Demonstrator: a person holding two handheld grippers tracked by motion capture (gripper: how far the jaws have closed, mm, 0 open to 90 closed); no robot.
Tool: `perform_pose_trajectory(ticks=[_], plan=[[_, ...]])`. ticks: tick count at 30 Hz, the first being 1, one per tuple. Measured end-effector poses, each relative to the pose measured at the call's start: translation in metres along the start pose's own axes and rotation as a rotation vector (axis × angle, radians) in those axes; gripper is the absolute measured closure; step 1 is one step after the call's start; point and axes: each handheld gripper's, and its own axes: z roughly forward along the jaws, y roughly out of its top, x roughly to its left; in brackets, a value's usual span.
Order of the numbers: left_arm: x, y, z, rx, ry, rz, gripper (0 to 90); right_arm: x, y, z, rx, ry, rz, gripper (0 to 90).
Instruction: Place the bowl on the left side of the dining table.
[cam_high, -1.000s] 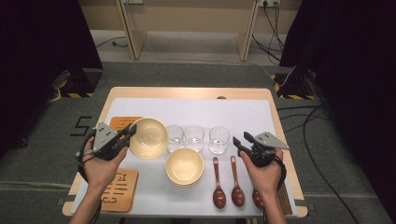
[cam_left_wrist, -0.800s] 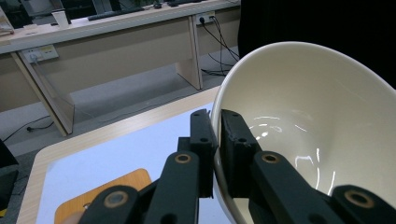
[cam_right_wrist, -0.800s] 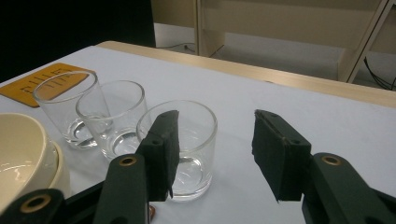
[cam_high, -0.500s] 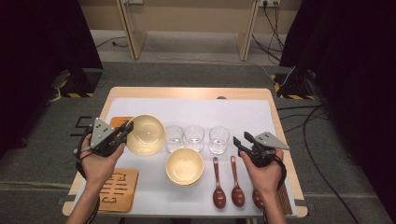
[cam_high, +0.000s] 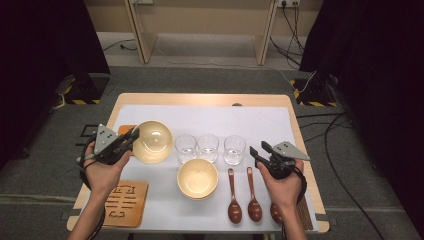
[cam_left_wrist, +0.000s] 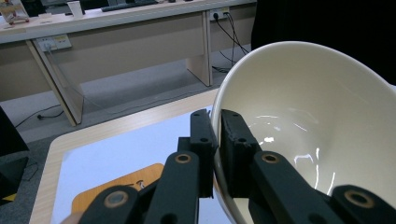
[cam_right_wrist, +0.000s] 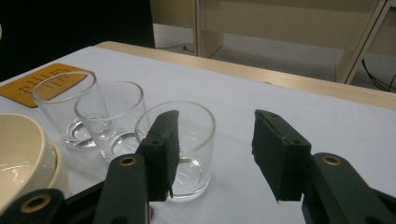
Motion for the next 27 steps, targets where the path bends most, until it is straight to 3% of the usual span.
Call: perform_pose_trajectory(ticks=[27], plan=[[0.029, -0.009, 0.015, 0.036, 0.068, -0.041, 83.7, 0.001, -0.002, 0.004, 0.007, 0.003, 0.004, 51.4]])
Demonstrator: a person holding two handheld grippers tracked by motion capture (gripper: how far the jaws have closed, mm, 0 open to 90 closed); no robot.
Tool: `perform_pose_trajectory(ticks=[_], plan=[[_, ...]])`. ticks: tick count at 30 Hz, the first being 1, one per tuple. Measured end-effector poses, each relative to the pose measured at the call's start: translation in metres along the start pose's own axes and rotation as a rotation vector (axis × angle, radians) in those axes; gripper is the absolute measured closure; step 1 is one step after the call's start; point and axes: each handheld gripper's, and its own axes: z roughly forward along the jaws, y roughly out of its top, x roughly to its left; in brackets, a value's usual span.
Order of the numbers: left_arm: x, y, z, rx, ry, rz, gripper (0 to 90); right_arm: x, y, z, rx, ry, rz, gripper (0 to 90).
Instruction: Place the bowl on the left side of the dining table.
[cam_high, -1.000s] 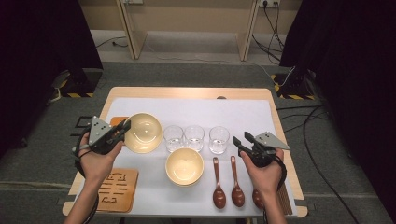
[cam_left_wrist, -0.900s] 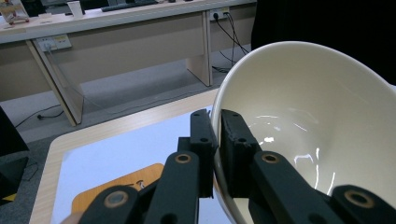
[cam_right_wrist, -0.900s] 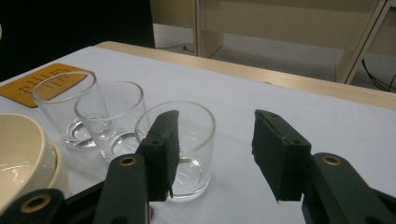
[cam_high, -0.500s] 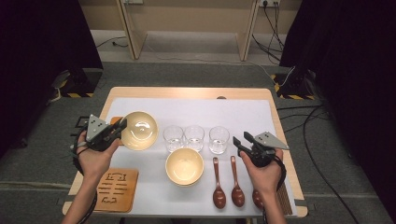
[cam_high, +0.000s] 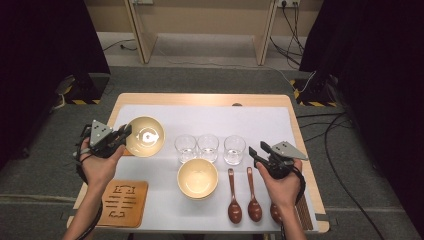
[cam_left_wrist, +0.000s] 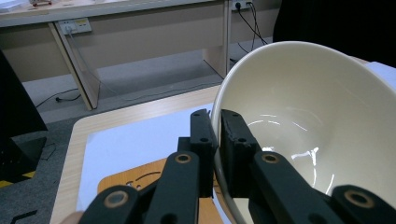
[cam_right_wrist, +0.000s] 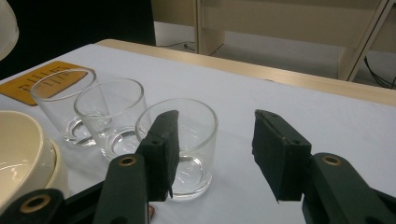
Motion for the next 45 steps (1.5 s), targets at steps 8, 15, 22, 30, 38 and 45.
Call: perform_pose_trajectory(ticks=[8, 15, 22, 30, 38, 45], plan=[[0.010, 0.001, 0.007, 0.001, 0.014, -0.018, 83.7, -0.001, 0.000, 0.000, -0.001, 0.000, 0.002, 51.3], [0.018, 0.002, 0.012, 0.006, 0.028, -0.023, 83.7, -0.001, 0.000, 0.000, 0.003, -0.001, 0.003, 51.3], [0.027, 0.000, 0.017, 0.020, 0.043, -0.035, 83.7, -0.001, 0.000, -0.001, 0.001, -0.004, 0.002, 51.3], [0.042, -0.004, 0.024, 0.041, 0.073, -0.053, 83.7, -0.001, 0.000, 0.000, 0.002, -0.002, 0.002, 51.3], [0.053, -0.009, 0.032, 0.066, 0.103, -0.062, 83.8, -0.001, -0.001, 0.001, 0.002, 0.000, 0.000, 51.3], [0.059, -0.015, 0.041, 0.091, 0.117, -0.075, 83.7, -0.002, -0.001, 0.000, 0.002, 0.000, 0.003, 51.2]])
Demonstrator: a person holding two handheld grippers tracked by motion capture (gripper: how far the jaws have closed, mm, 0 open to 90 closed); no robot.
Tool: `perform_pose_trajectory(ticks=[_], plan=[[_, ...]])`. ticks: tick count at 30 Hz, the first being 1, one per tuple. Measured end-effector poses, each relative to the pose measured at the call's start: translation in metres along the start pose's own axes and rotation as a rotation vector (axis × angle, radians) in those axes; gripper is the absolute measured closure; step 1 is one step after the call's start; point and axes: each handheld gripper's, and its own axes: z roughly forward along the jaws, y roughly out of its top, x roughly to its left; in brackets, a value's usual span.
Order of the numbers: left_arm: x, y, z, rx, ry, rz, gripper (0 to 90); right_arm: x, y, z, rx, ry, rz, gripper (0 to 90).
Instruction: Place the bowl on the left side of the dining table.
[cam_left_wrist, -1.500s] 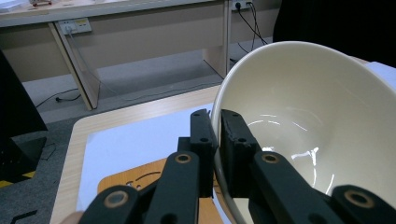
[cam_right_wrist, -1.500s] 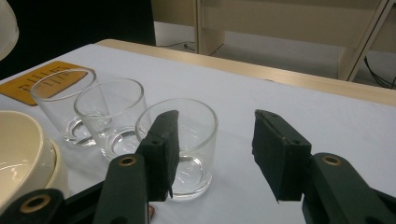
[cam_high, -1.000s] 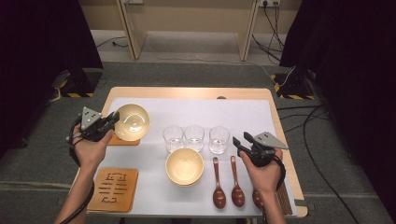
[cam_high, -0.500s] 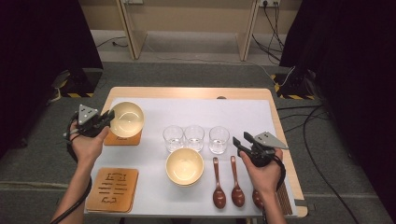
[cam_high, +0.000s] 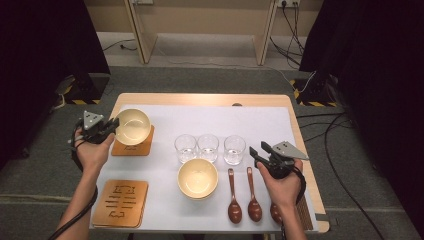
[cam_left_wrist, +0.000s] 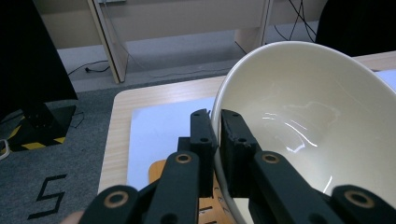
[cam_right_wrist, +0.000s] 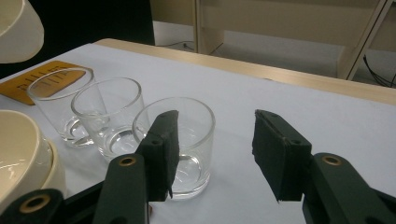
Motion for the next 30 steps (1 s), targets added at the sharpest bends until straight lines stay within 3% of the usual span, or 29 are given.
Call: perform_pose_trajectory(ticks=[17, 30], plan=[[0.014, -0.011, 0.019, 0.060, 0.039, -0.024, 83.7, 0.000, 0.000, 0.000, 0.001, -0.002, -0.002, 51.0], [0.018, -0.022, 0.029, 0.105, 0.036, -0.038, 83.7, 0.000, -0.001, 0.001, 0.006, -0.002, -0.004, 51.0]])
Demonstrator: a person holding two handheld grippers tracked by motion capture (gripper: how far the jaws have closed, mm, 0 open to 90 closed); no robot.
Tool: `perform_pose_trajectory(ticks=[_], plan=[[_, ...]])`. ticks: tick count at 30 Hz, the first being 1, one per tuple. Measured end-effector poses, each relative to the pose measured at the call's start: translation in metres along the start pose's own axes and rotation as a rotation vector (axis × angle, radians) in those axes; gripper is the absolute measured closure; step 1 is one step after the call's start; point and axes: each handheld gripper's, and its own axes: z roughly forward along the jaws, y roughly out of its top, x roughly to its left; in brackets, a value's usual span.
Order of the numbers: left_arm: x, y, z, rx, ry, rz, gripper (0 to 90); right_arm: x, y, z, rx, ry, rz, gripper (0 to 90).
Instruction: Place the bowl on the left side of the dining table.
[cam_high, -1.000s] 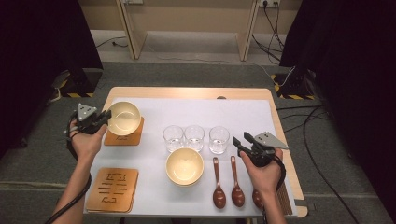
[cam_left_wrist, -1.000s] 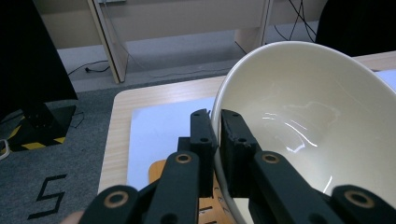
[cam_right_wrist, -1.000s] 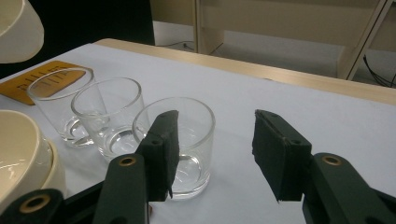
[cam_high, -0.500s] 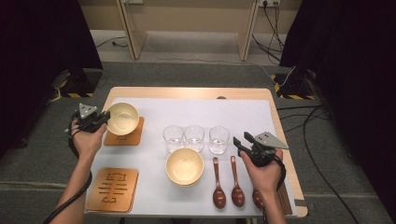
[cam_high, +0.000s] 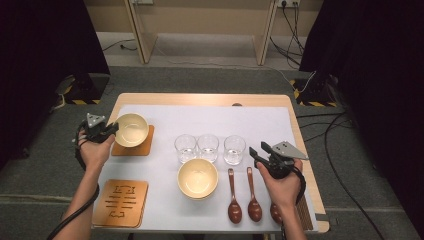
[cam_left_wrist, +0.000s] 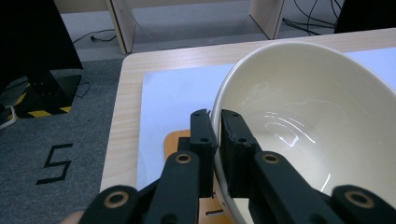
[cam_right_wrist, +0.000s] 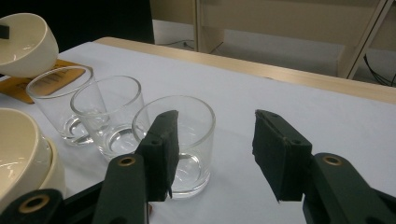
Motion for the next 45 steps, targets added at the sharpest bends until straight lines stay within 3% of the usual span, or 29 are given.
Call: perform_pose_trajectory(ticks=[18, 29, 40, 45], plan=[[0.004, -0.009, 0.012, 0.052, 0.002, -0.029, 83.7, -0.001, 0.000, 0.000, 0.001, 0.002, -0.001, 51.0], [0.009, -0.011, 0.017, 0.056, -0.003, -0.072, 83.5, 0.001, 0.000, 0.000, 0.002, 0.008, 0.001, 50.9], [0.012, -0.010, 0.027, 0.083, 0.021, -0.084, 82.1, -0.001, -0.001, 0.001, 0.008, 0.005, 0.007, 49.6], [0.015, -0.010, 0.028, 0.084, 0.008, -0.107, 80.6, -0.001, -0.002, 0.003, -0.019, 0.004, 0.003, 49.5]])
